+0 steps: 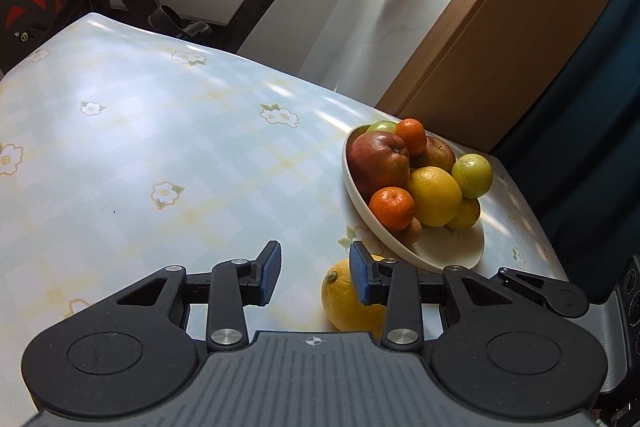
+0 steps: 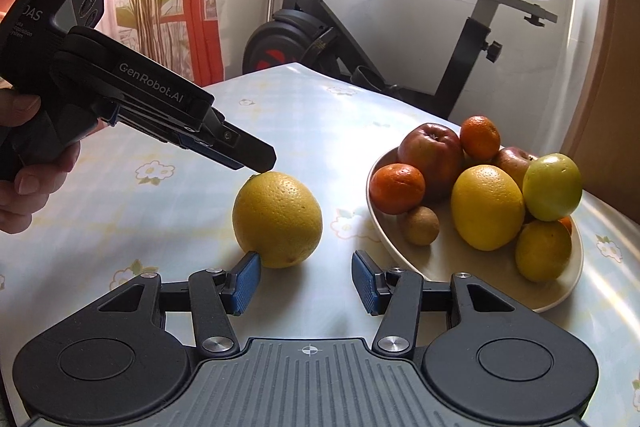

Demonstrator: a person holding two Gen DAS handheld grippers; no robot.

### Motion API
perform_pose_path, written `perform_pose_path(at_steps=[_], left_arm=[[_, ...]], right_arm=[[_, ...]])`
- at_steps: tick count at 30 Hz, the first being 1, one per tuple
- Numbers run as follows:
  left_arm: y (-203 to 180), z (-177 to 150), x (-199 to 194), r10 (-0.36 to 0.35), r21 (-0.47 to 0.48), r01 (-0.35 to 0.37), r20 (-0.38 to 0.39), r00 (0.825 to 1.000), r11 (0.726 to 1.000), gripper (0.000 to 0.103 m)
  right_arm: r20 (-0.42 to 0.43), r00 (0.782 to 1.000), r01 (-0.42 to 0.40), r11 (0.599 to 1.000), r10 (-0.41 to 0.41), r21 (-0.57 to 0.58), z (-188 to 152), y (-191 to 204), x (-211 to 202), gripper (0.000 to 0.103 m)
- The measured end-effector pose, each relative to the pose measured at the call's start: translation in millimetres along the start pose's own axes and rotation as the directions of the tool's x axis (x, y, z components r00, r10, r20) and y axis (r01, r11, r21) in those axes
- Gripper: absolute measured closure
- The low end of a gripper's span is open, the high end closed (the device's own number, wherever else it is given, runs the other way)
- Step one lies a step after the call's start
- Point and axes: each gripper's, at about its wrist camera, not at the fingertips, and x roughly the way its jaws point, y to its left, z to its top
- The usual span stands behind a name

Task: Organize fruits
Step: 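Move the left tool to the large yellow orange and close around it, then carry the yellow orange with the left tool onto the plate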

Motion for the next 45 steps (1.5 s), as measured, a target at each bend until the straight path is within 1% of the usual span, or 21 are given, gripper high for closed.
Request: perform_pose_path(at_steps=[6,11,17,27,31,34,37,40,45], left_arm=[[-14.9,1.8,6.6,-0.048,0.018,0.049,-0.015,0.999,0.999,0.064],[-31.3,-2.0,14.5,-0.114,0.045,0.116,-0.046,0.992,0.992,0.064],[-37.0,-4.0,17.5,-0.146,0.054,0.151,-0.087,0.986,0.987,0.064],[-36.0,-3.3,15.8,-0.156,0.061,0.164,-0.107,0.982,0.985,0.064],[-36.6,-2.1,15.1,-0.144,0.069,0.152,-0.105,0.984,0.986,0.062],[-38.5,-0.8,13.7,-0.139,0.090,0.150,-0.117,0.983,0.985,0.063],[-43.3,-3.0,12.6,-0.125,0.135,0.141,-0.119,0.985,0.981,0.062],[-40.9,-2.4,14.0,-0.131,0.120,0.145,-0.117,0.984,0.982,0.062],[-41.5,-2.6,14.7,-0.129,0.123,0.143,-0.115,0.985,0.982,0.062]], right_arm=[[-0.013,1.000,-0.023,1.000,0.023,-0.006,-1.6,0.7,4.8,0.056],[-0.010,0.999,-0.036,0.999,0.036,0.025,-4.7,-0.7,6.0,0.056],[-0.001,0.999,-0.051,0.998,0.051,0.049,-10.6,-4.3,3.9,0.056],[0.009,0.998,-0.064,0.996,0.063,0.055,-11.3,-6.7,6.5,0.056],[0.009,0.998,-0.062,0.997,0.062,0.049,-10.8,-5.2,6.7,0.056],[0.010,0.998,-0.062,0.997,0.061,0.042,-10.2,-4.5,7.8,0.056],[0.016,0.998,-0.065,0.997,0.065,0.050,-10.8,-4.9,8.1,0.056],[0.023,0.997,-0.070,0.995,0.068,0.070,-11.8,-6.7,8.0,0.056],[0.030,0.997,-0.072,0.993,0.069,0.089,-12.8,-8.8,6.1,0.056]])
